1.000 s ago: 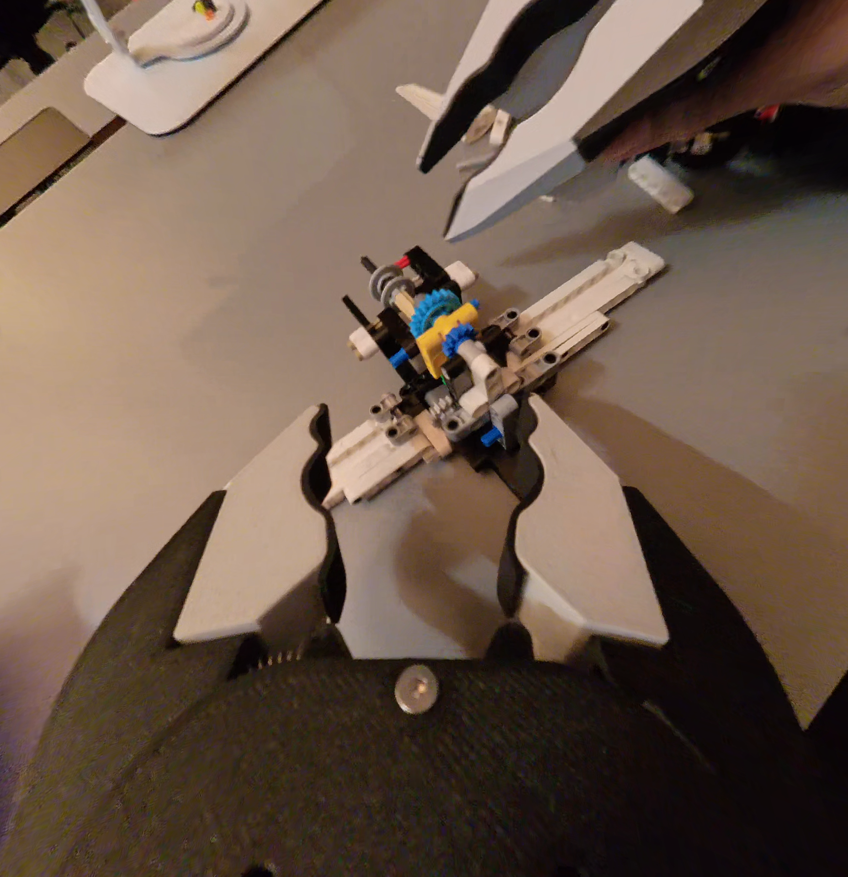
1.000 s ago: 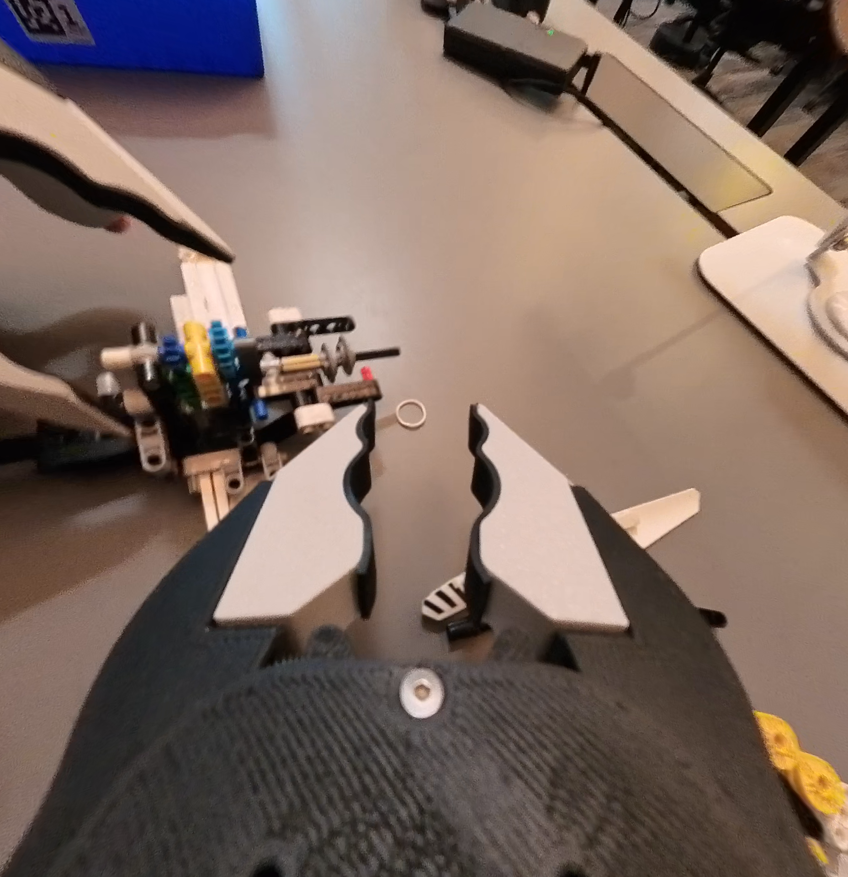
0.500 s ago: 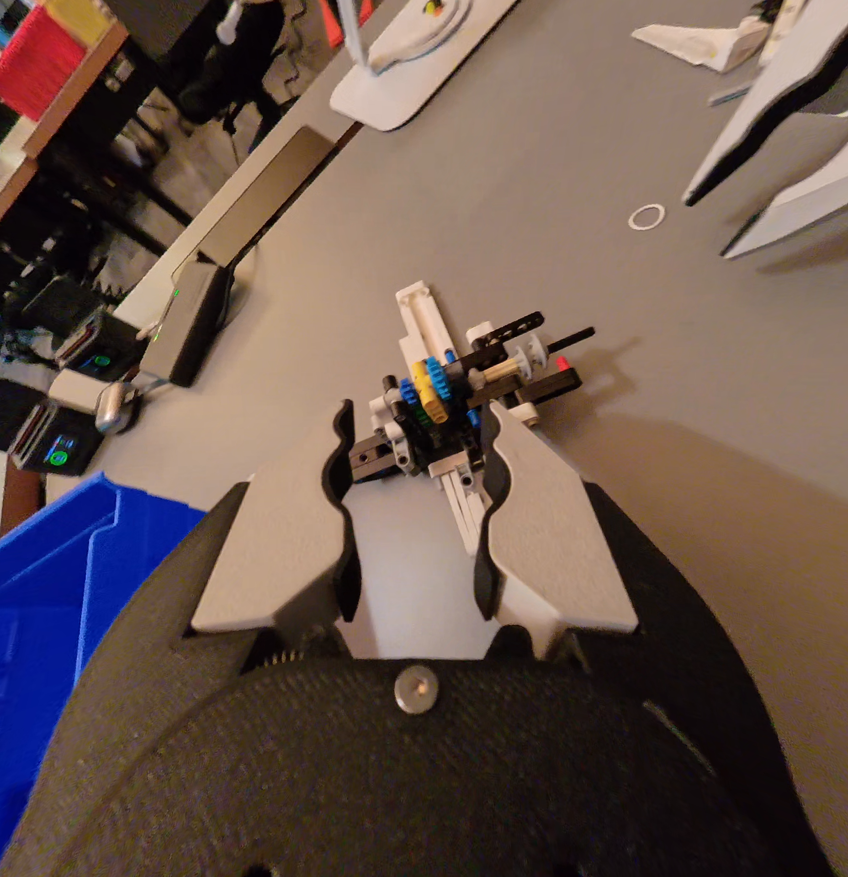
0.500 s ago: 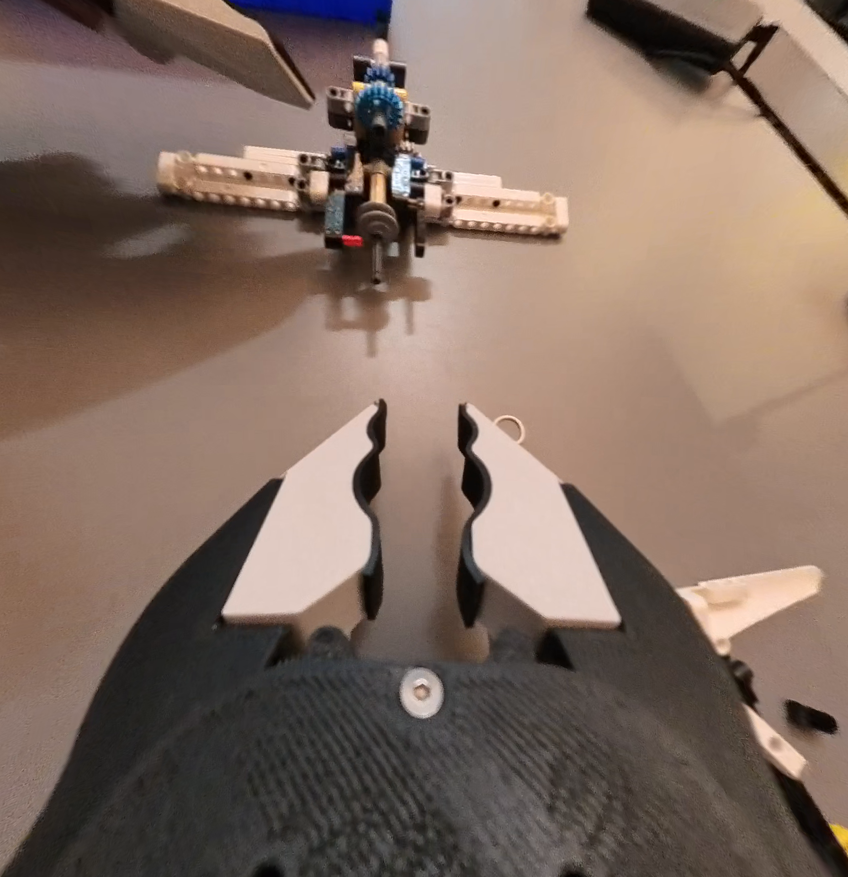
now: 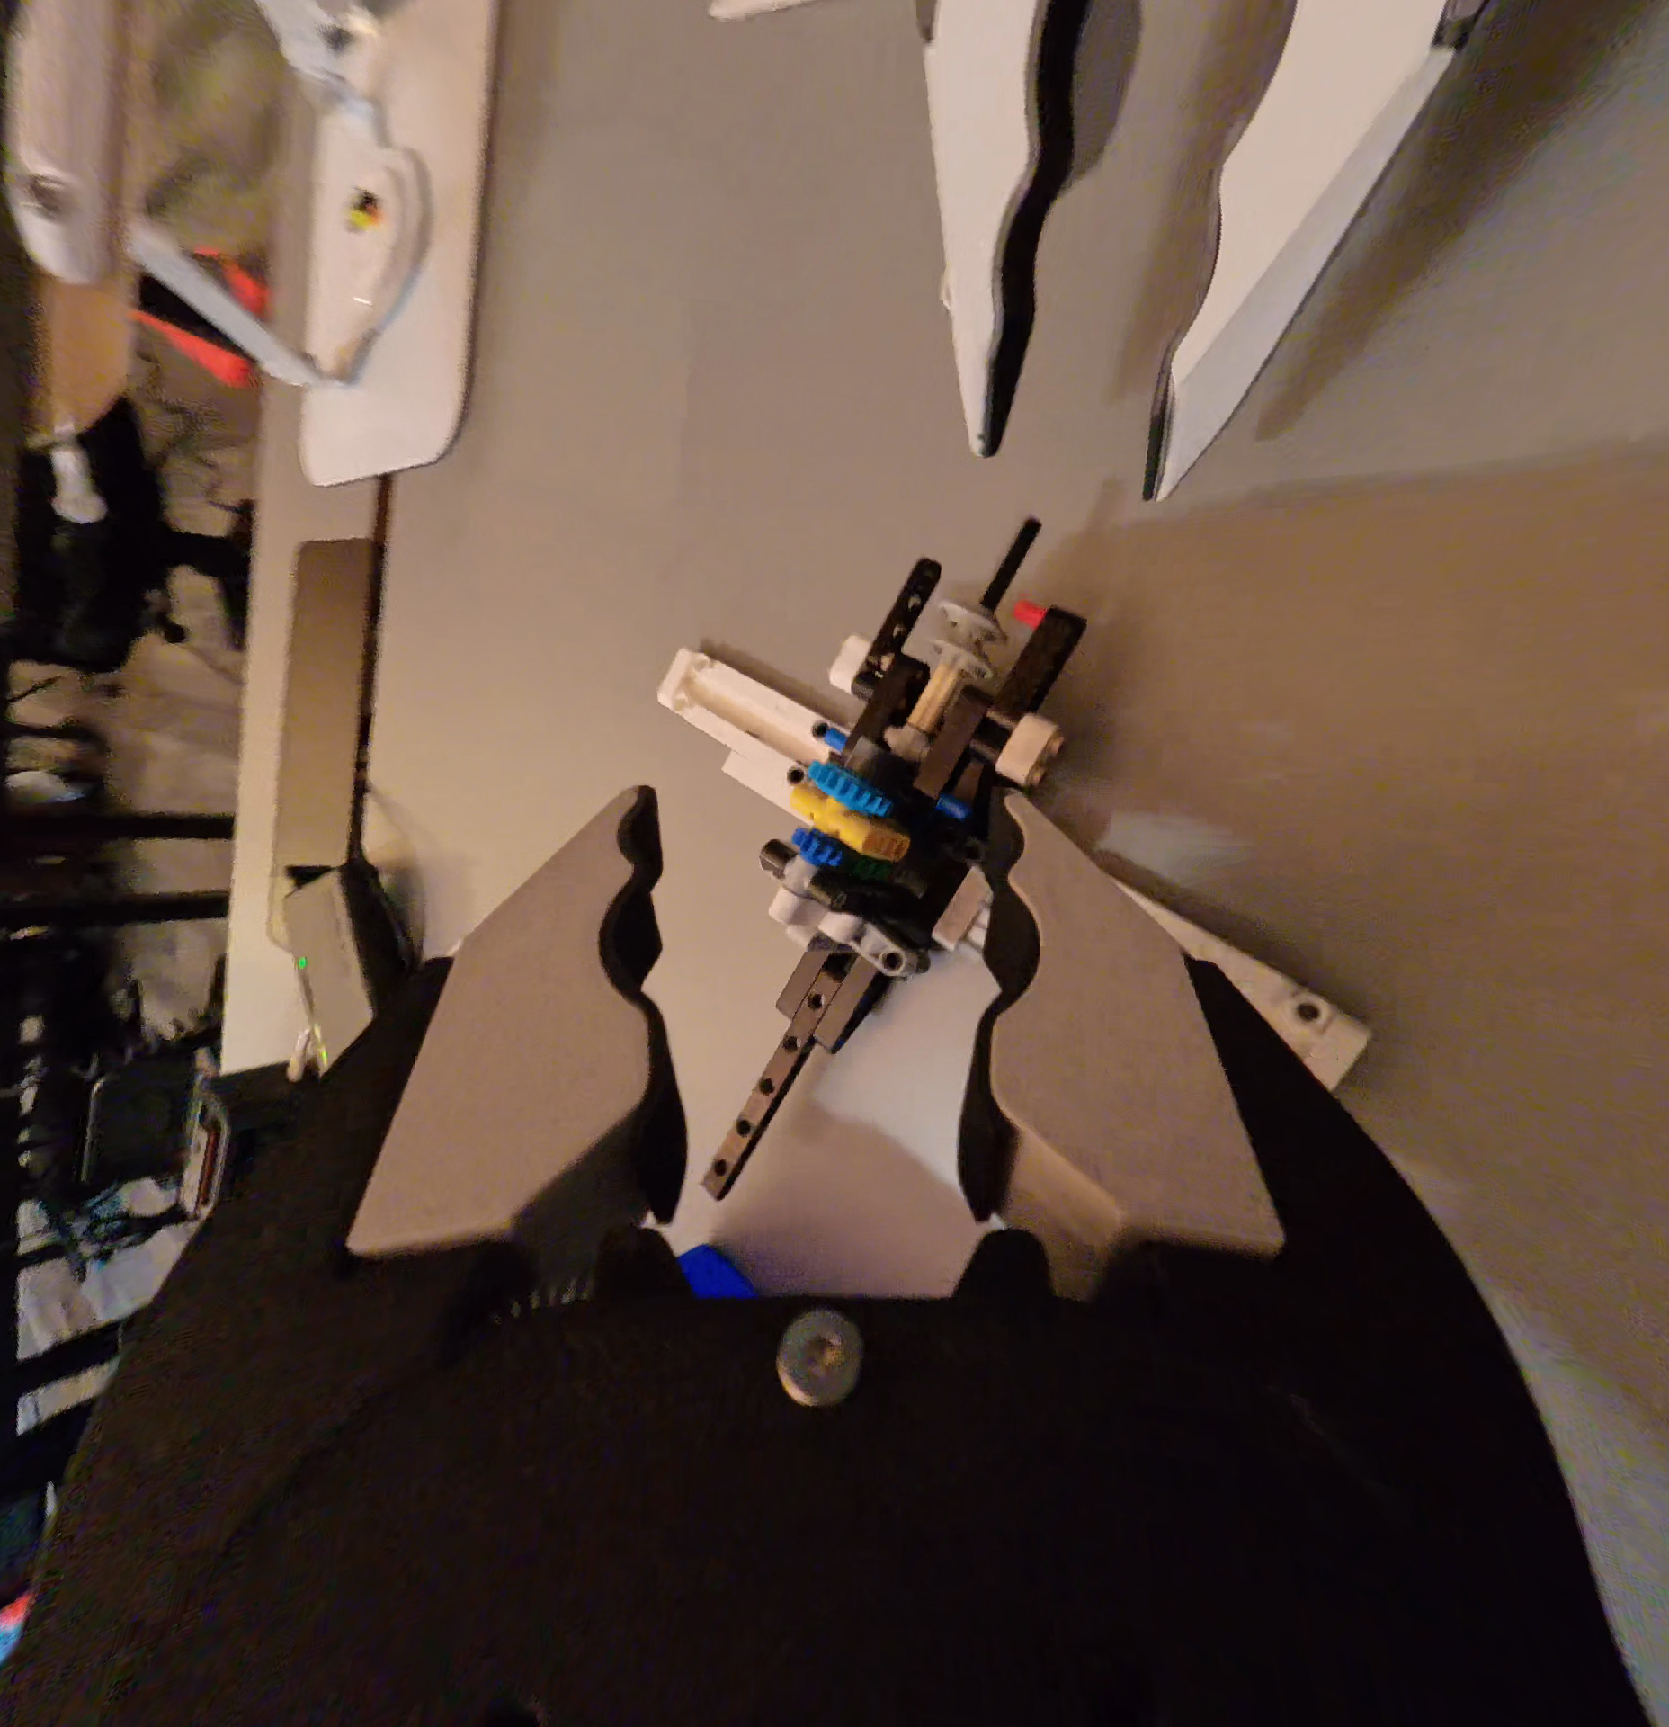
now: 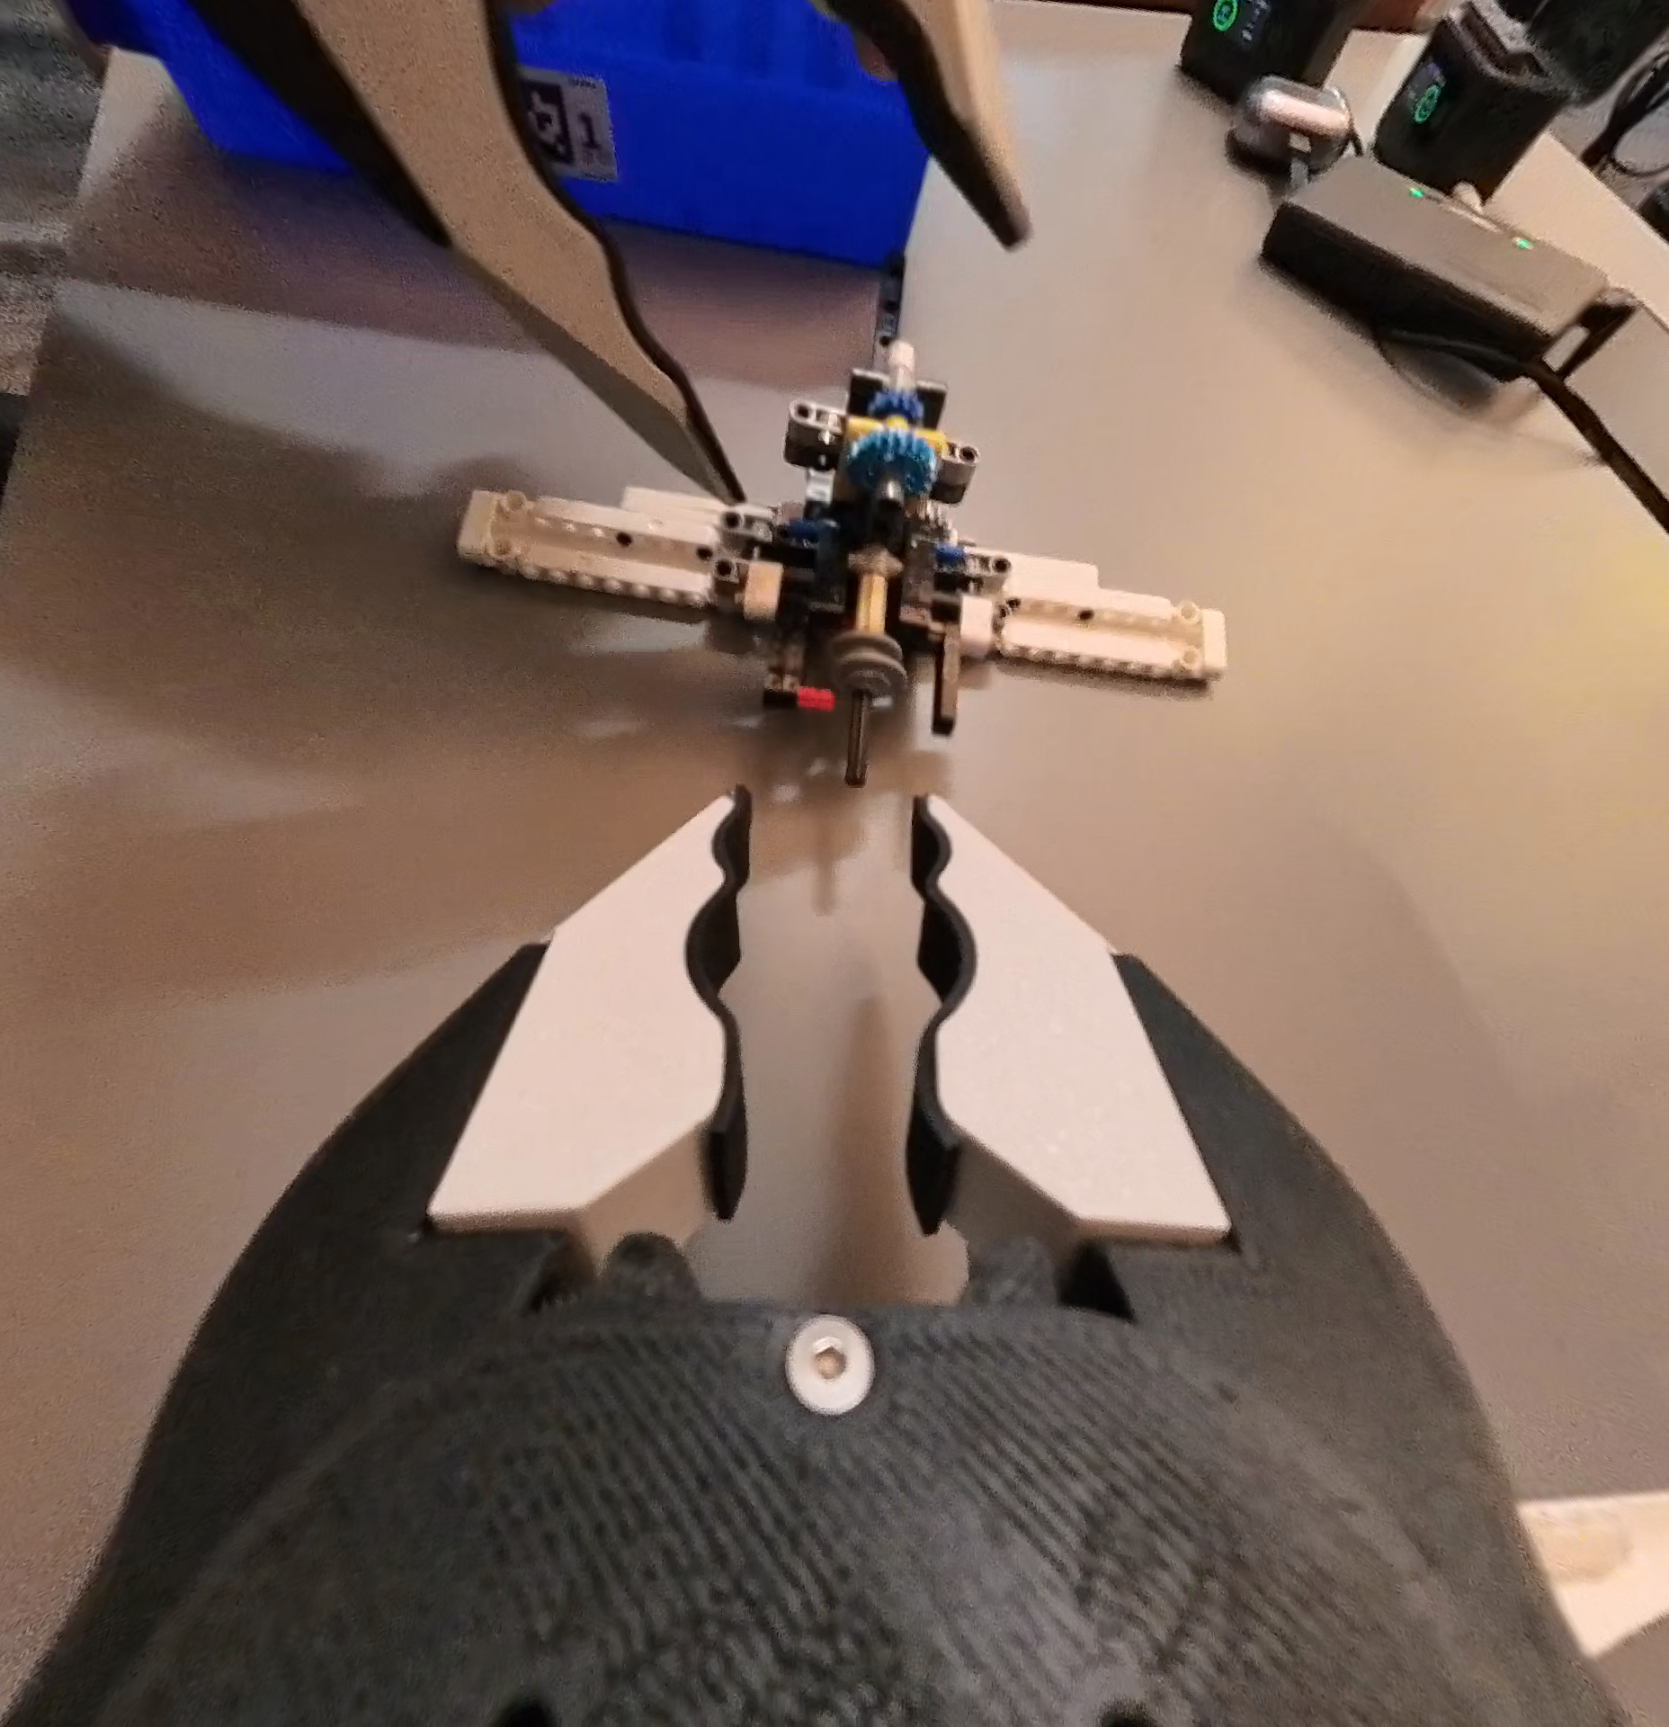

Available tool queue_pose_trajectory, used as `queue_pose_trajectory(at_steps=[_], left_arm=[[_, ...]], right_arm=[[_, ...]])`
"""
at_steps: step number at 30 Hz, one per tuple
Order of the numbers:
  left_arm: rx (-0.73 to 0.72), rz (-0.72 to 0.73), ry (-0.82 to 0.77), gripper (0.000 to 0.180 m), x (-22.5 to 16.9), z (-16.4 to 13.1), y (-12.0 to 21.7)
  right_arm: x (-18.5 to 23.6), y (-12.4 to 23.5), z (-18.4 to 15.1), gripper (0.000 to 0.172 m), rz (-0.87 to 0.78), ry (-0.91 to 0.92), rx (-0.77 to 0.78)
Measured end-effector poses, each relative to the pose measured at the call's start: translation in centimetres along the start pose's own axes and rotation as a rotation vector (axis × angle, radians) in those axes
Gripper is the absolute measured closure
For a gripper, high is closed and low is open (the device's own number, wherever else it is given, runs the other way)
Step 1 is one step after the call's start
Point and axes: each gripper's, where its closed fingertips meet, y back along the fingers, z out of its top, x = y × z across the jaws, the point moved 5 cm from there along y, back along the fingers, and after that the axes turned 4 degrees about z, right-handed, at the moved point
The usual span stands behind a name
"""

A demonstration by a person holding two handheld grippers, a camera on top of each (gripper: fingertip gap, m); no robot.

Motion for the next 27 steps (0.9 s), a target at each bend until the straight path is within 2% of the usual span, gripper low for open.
queue_pose_trajectory(at_steps=[7,10,13,15,24,27], left_arm=[[0.154,-0.363,-0.091,0.109,0.8,-0.4,-2.5],[0.246,-0.413,-0.186,0.115,0.2,-1.5,-3.6],[0.252,-0.446,-0.250,0.118,-0.5,-1.7,-3.8],[0.228,-0.449,-0.253,0.132,-0.6,-1.6,-3.7],[0.157,-0.501,-0.186,0.134,-0.7,-1.9,-3.7],[0.145,-0.512,-0.178,0.135,-0.7,-2.0,-3.7]], right_arm=[[-0.1,-1.7,0.3,0.138,0.012,0.020,0.074],[-0.2,-1.7,-0.1,0.137,0.019,0.033,0.095],[-0.6,-1.5,0.0,0.138,0.022,0.038,0.098],[-0.9,-1.6,0.2,0.140,0.029,0.041,0.096],[-1.1,-2.6,-0.1,0.153,0.070,0.053,0.112],[-1.4,-2.8,-0.4,0.162,0.071,0.055,0.119]])
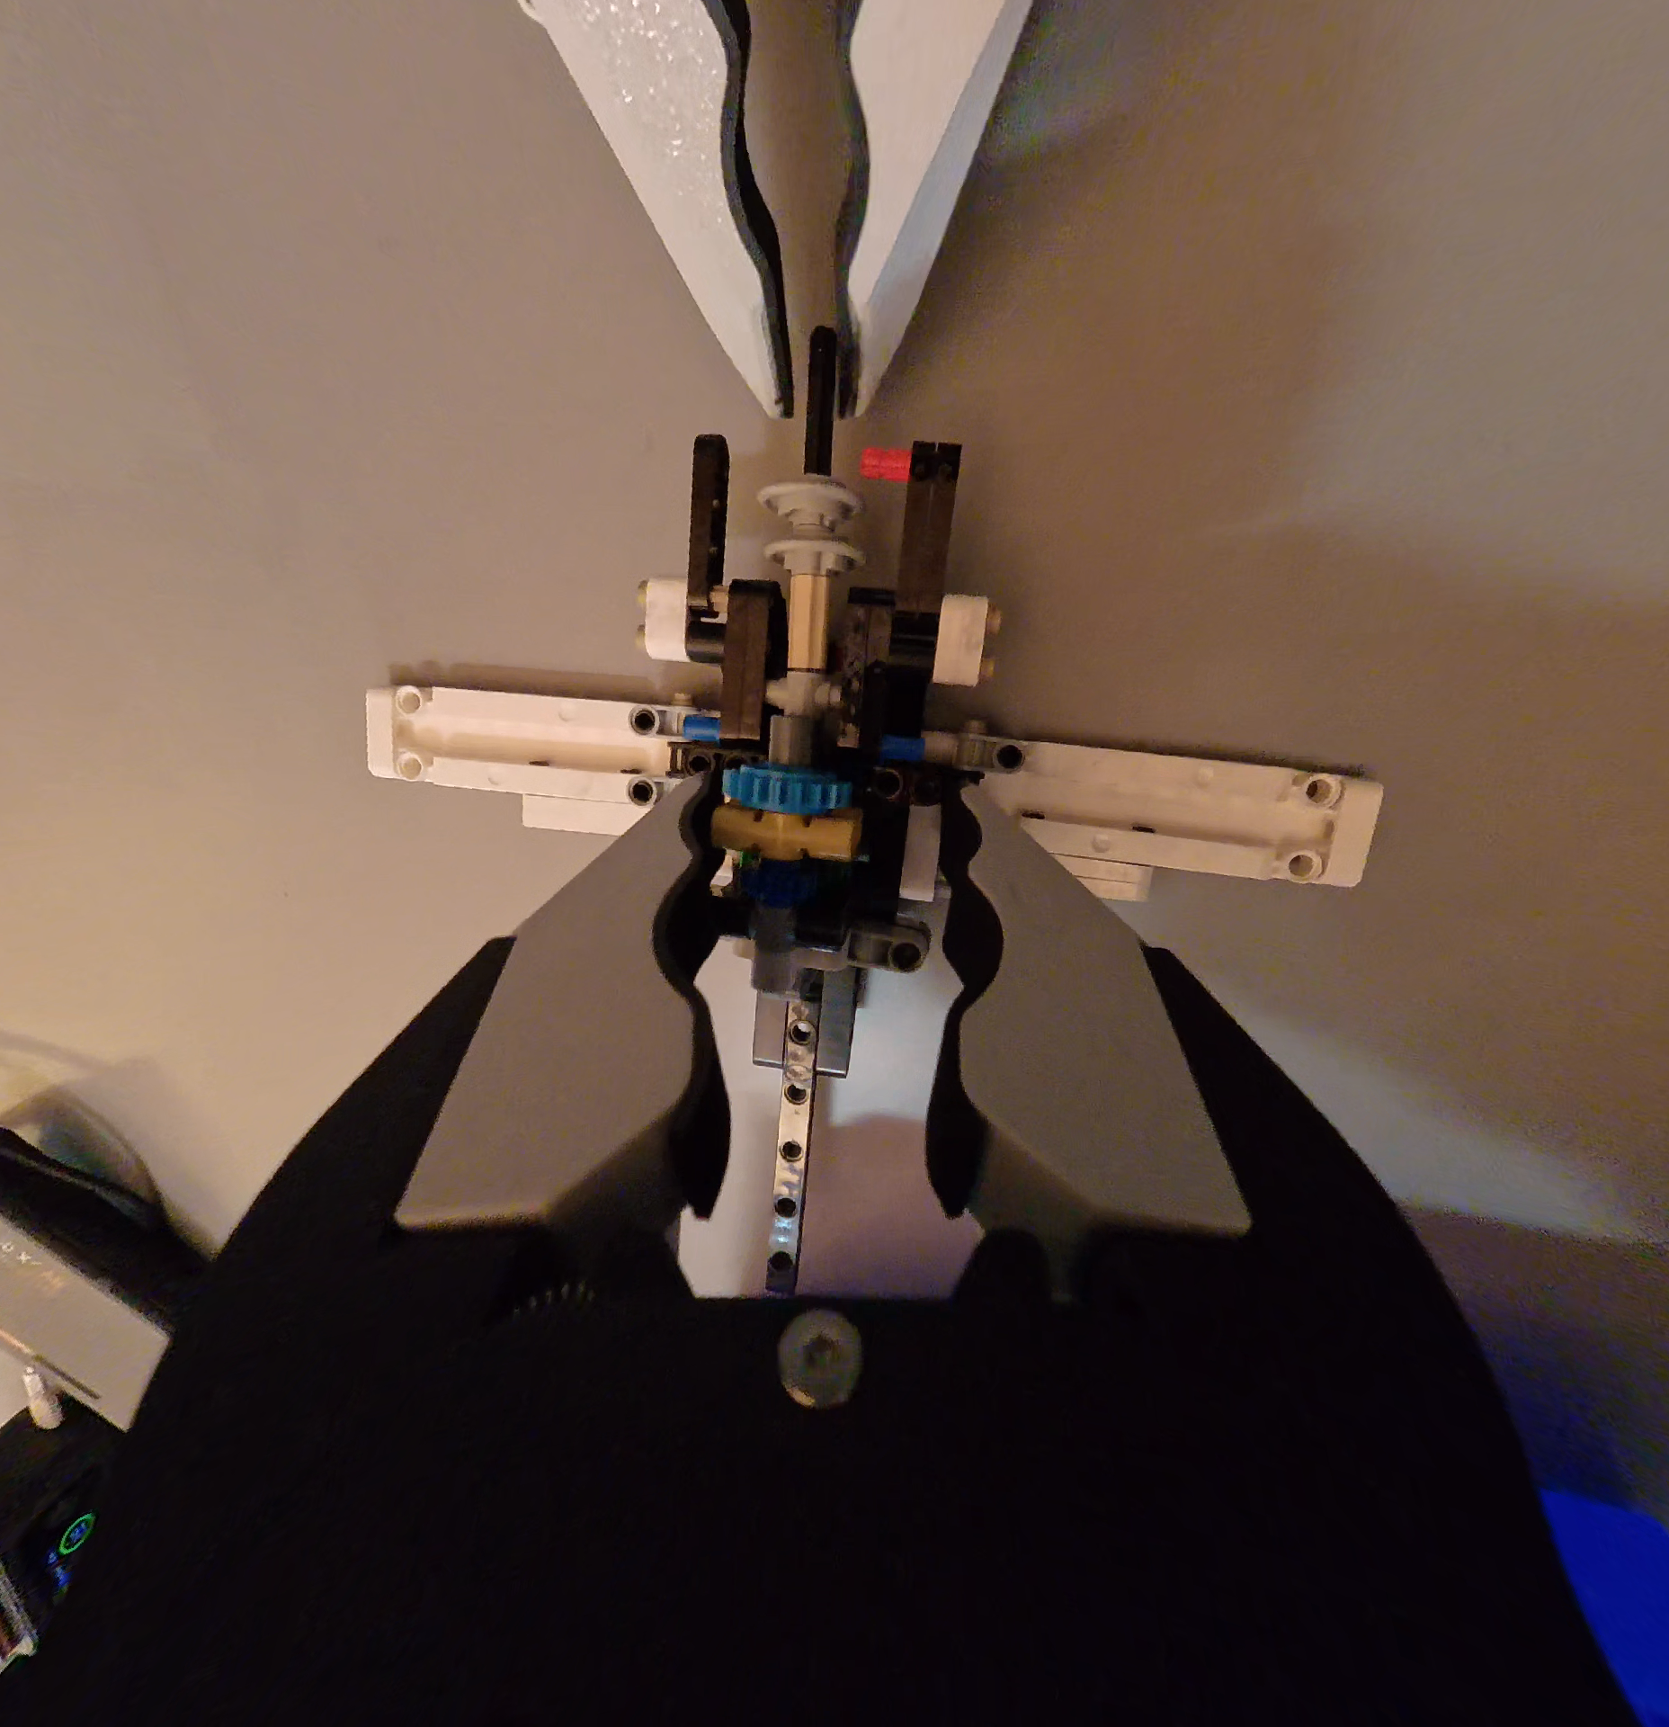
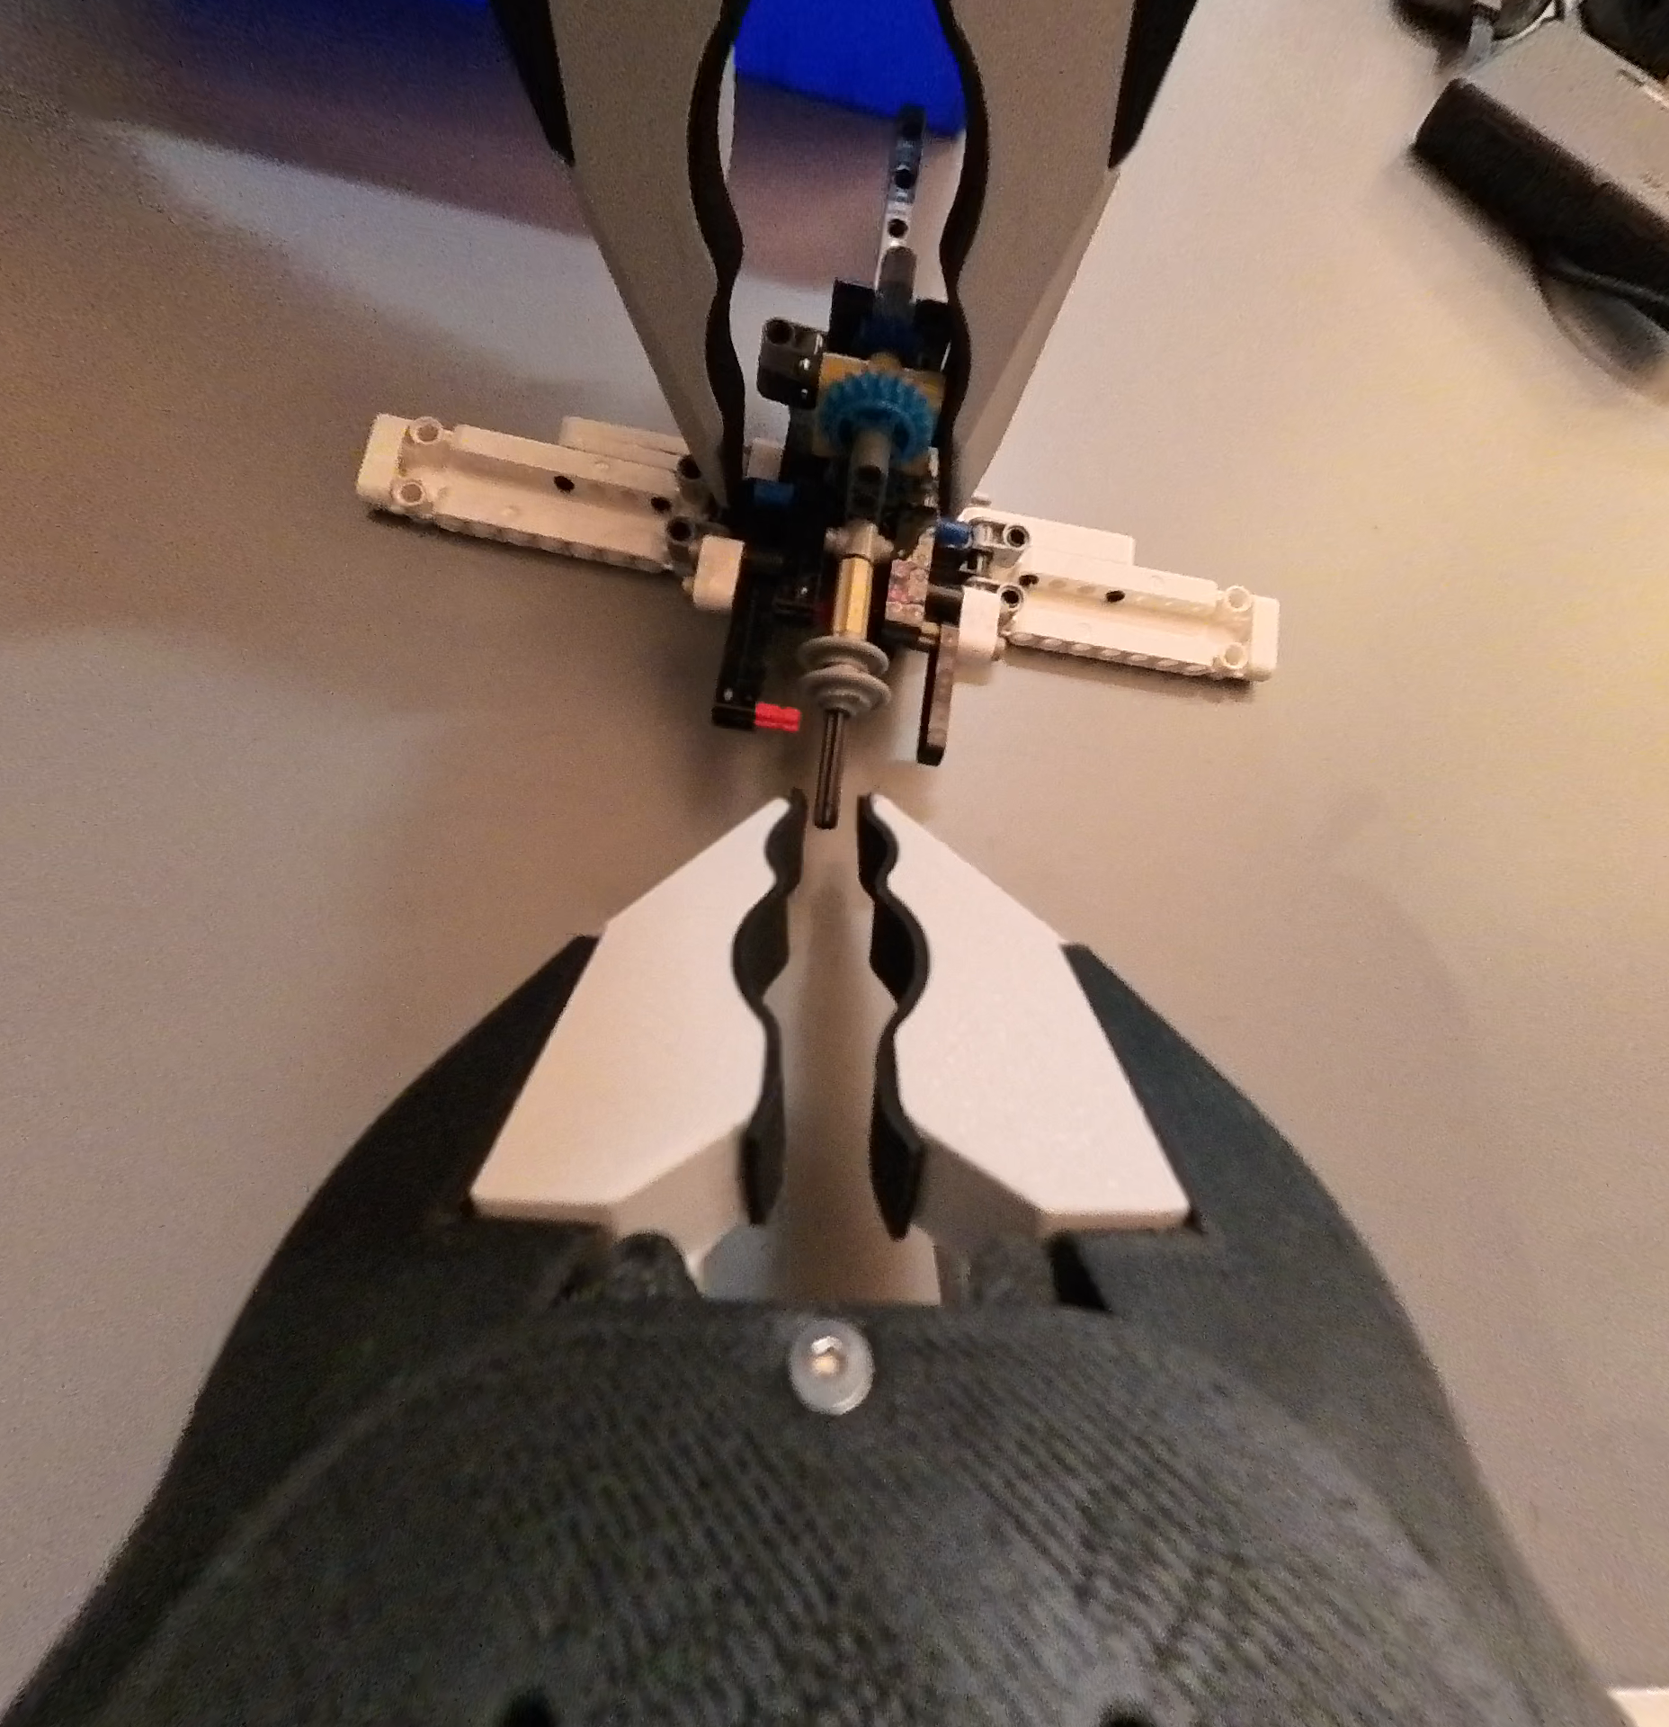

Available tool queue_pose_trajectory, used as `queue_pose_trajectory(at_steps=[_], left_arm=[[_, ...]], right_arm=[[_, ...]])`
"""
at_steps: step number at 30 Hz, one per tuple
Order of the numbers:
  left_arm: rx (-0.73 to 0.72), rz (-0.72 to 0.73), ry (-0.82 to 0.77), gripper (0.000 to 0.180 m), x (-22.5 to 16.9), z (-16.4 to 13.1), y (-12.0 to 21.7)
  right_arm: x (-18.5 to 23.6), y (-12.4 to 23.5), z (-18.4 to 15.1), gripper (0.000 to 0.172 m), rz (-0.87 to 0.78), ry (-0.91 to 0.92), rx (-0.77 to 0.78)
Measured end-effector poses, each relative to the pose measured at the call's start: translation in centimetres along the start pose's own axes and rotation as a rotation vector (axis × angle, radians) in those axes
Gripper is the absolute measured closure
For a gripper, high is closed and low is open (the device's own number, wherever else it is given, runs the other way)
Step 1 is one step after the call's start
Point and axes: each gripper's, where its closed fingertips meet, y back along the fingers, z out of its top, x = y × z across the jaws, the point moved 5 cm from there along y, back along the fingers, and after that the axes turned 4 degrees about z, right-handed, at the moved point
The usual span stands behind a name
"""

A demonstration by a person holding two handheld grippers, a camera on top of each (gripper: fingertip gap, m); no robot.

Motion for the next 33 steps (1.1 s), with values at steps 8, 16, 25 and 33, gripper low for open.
queue_pose_trajectory(at_steps=[8,16,25,33], left_arm=[[0.014,0.000,-0.012,0.135,0.0,-0.1,0.0],[0.041,0.036,0.036,0.134,0.2,-1.8,0.3],[0.040,0.021,0.102,0.125,-0.1,-1.6,0.4],[-0.274,0.180,0.289,0.104,0.4,2.9,4.5]], right_arm=[[-0.3,-0.7,1.3,0.169,0.003,0.026,0.021],[-1.6,1.3,-2.2,0.170,-0.107,-0.035,0.174],[-1.4,4.5,-2.8,0.170,-0.083,-0.166,-0.015],[-1.0,6.4,-1.5,0.170,-0.139,-0.020,-0.186]])
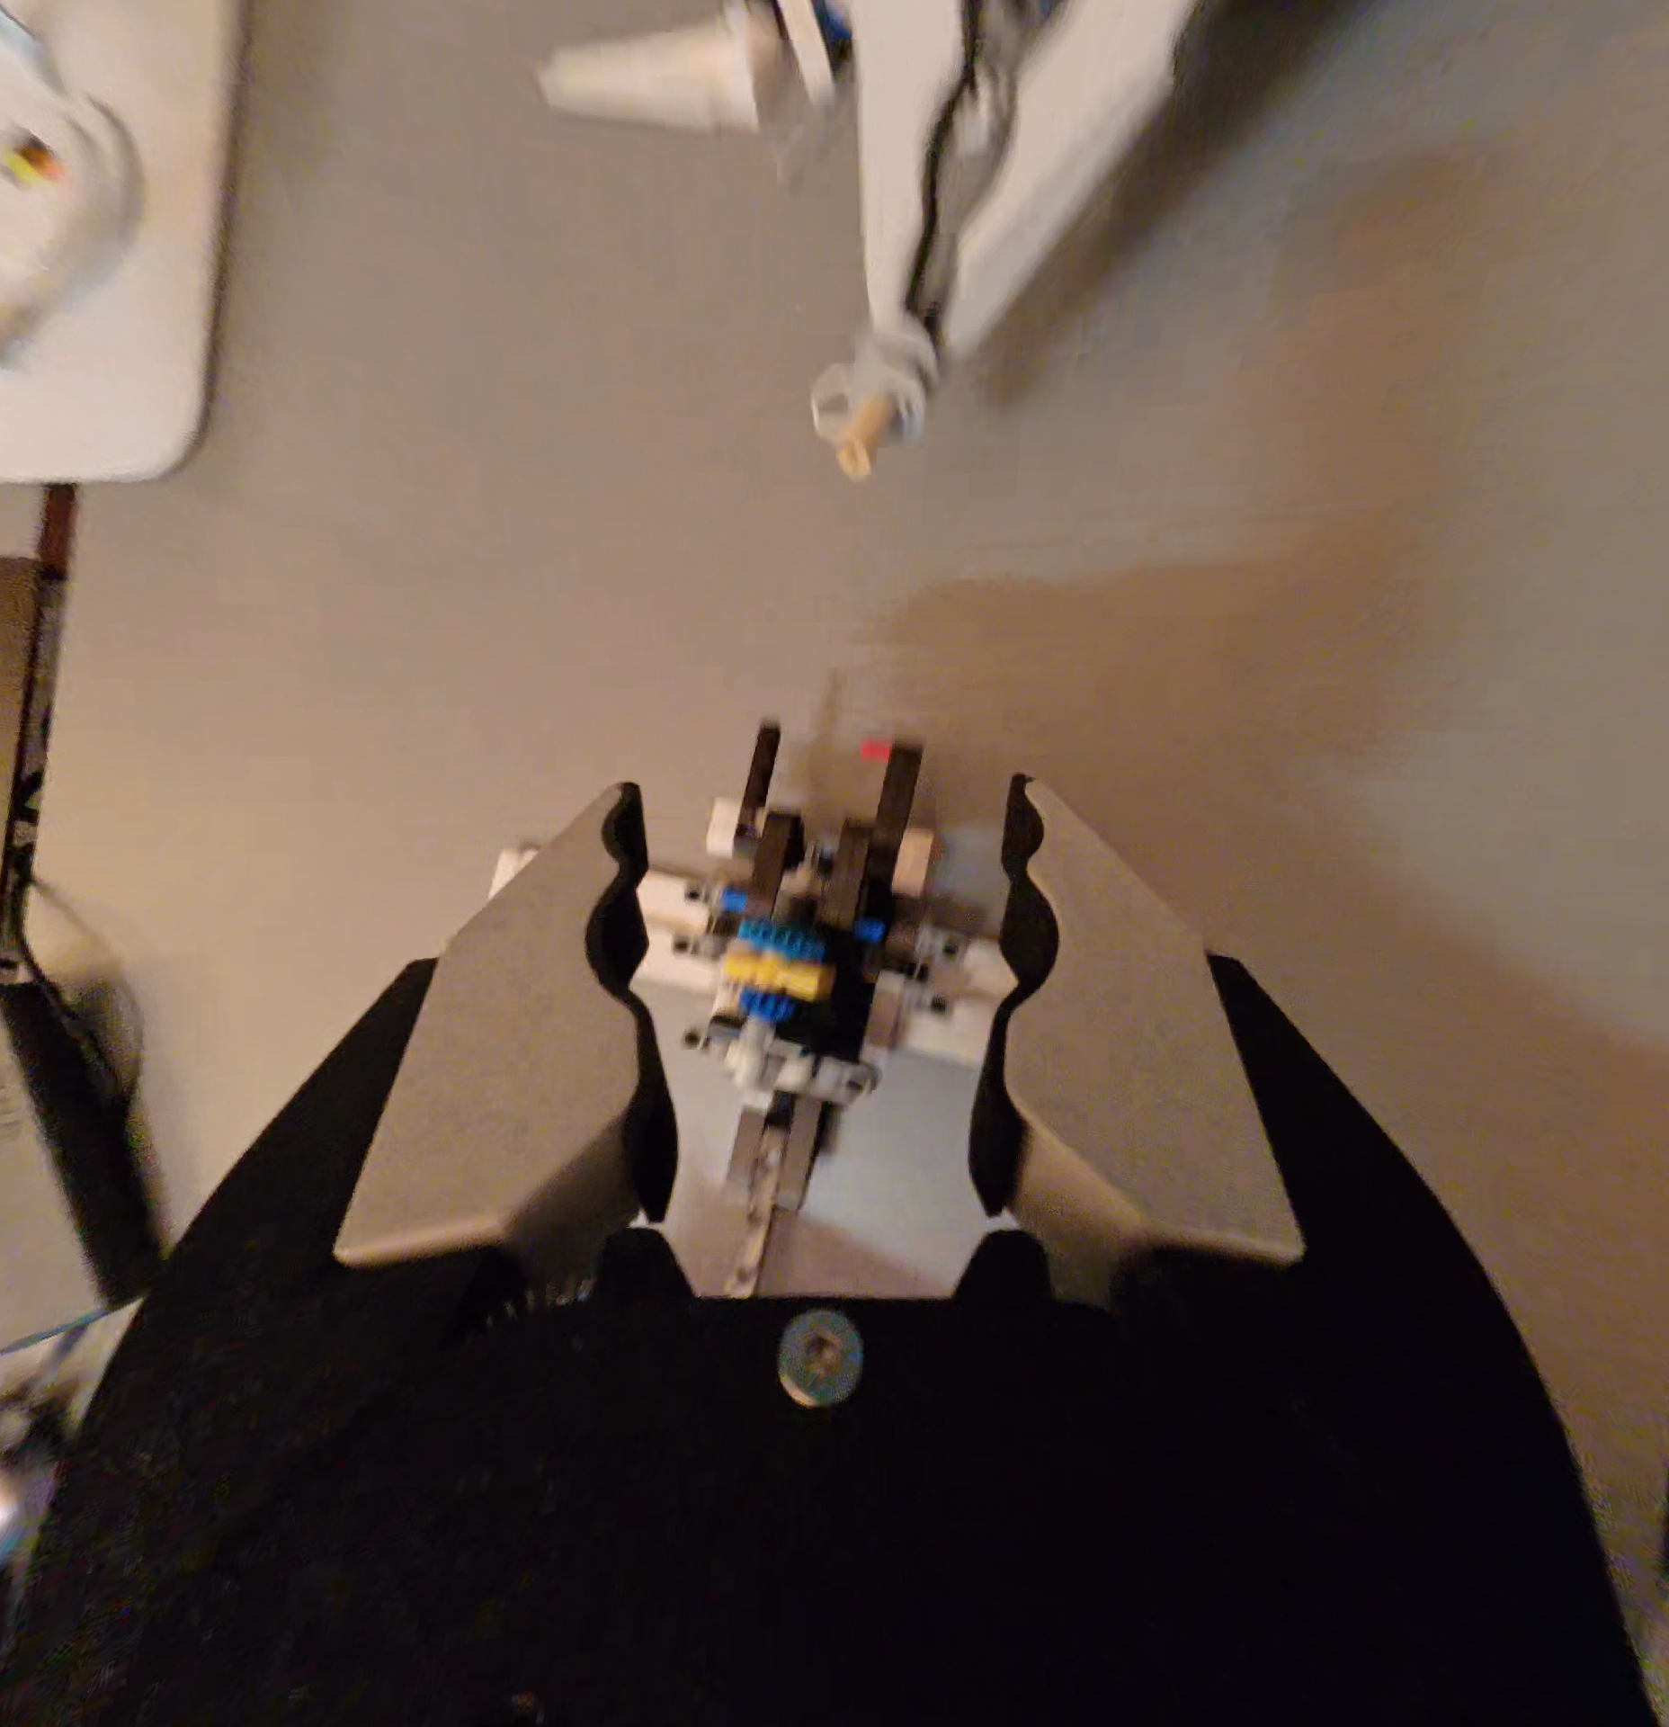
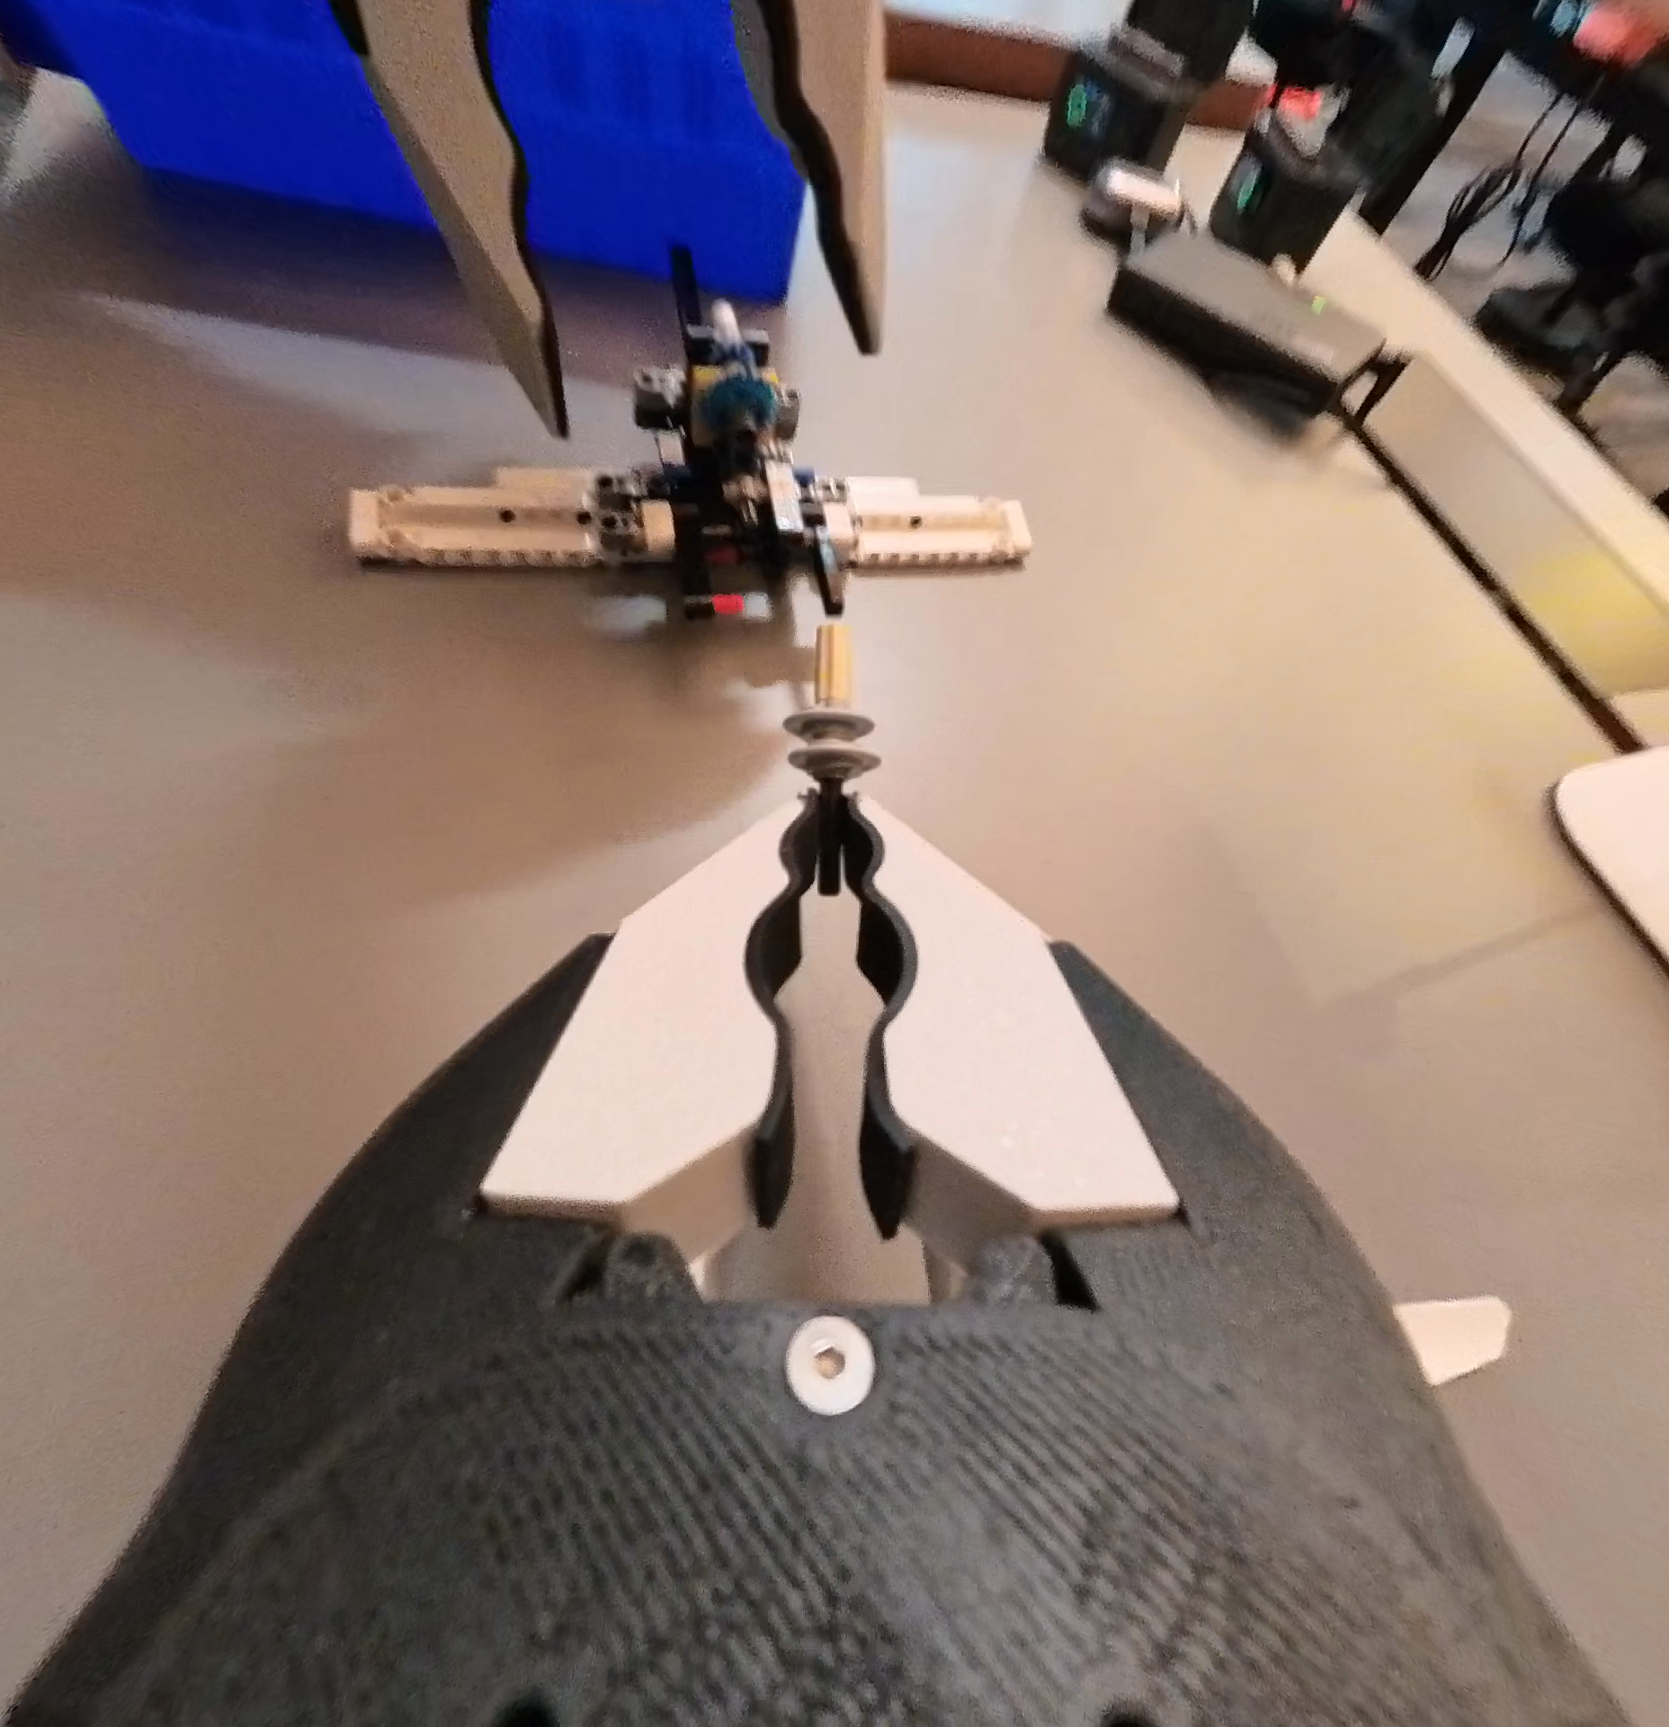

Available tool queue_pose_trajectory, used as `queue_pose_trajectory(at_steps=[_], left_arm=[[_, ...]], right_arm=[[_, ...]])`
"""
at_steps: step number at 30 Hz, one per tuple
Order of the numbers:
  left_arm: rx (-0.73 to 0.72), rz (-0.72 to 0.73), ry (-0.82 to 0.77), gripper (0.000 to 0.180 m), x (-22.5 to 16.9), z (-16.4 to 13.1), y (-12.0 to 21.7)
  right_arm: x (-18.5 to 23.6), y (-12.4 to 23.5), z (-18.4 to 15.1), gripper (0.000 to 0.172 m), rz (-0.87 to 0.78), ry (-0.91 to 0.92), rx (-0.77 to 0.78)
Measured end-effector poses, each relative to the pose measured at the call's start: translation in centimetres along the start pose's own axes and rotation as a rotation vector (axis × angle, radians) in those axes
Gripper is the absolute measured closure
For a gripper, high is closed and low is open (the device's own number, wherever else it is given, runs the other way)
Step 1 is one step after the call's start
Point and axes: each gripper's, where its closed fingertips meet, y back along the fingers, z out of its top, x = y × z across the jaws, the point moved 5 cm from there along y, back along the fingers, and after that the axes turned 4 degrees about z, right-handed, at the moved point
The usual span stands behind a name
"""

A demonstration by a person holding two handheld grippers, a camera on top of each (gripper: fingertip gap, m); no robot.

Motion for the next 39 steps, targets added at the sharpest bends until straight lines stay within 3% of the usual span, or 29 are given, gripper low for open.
queue_pose_trajectory(at_steps=[6,9,13,17,25,34,37,39], left_arm=[[-0.195,-0.035,0.223,0.123,-4.1,4.4,-1.3],[-0.286,0.012,0.255,0.151,-5.1,5.5,-2.0],[-0.351,-0.081,0.312,0.174,-6.8,6.2,-3.0],[-0.353,-0.087,0.303,0.176,-7.3,6.8,-2.9],[-0.416,-0.249,0.440,0.175,-7.8,7.6,-2.3],[-0.449,-0.301,0.413,0.175,-8.2,9.2,-1.8],[-0.515,-0.233,0.490,0.175,-5.3,7.9,0.4],[-0.544,-0.189,0.549,0.176,-3.6,6.7,1.6]], right_arm=[[2.4,1.6,1.6,0.170,-0.024,0.209,-0.121],[3.6,2.1,1.4,0.170,-0.024,0.288,-0.126],[4.7,2.8,0.7,0.170,-0.010,0.339,-0.122],[5.0,3.3,0.4,0.170,-0.002,0.341,-0.108],[5.8,5.3,1.0,0.170,0.042,0.294,-0.155],[6.1,7.3,1.0,0.169,0.057,0.228,-0.233],[4.2,8.4,-1.5,0.170,-0.059,0.216,-0.106],[3.7,10.9,-1.9,0.170,-0.045,0.110,-0.224]])
